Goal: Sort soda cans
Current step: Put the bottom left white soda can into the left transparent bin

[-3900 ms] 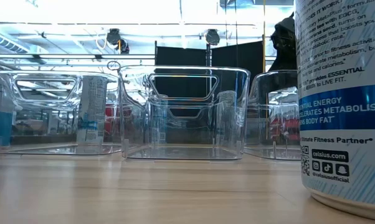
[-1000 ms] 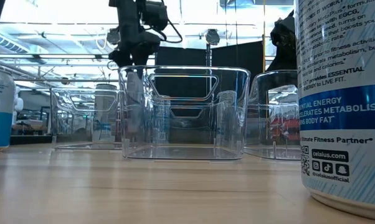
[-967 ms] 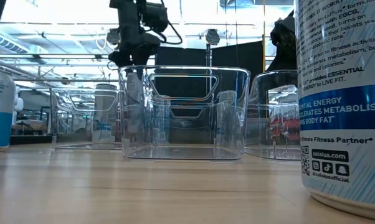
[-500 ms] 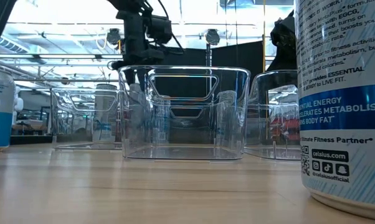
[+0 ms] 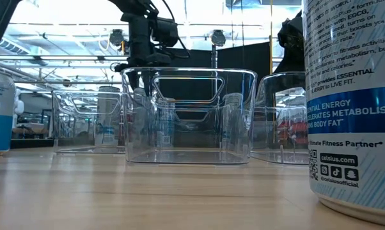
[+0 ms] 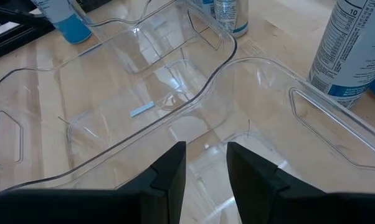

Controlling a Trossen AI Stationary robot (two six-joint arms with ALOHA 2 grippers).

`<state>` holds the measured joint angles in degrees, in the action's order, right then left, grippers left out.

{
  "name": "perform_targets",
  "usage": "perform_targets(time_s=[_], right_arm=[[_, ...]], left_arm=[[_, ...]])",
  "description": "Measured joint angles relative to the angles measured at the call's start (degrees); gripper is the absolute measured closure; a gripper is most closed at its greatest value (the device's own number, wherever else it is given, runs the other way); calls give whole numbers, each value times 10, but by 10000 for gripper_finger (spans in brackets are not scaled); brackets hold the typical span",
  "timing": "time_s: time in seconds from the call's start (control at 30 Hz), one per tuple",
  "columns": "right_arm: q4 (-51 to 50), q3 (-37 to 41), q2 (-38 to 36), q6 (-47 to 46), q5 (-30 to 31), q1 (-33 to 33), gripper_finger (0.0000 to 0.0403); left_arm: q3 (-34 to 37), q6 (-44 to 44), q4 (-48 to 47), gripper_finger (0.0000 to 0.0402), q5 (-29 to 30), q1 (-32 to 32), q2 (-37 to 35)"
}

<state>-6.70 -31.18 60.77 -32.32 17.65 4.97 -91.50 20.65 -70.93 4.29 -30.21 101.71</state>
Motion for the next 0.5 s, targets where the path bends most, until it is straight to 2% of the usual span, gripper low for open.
perform_targets(time_s=[0.2,0.5], right_arm=[[0,0,0,0,0,0,296],[0,0,0,0,0,0,296]], left_arm=[[0,-4,1,112,7,0,1],[3,-30,-4,33,37,-1,3]])
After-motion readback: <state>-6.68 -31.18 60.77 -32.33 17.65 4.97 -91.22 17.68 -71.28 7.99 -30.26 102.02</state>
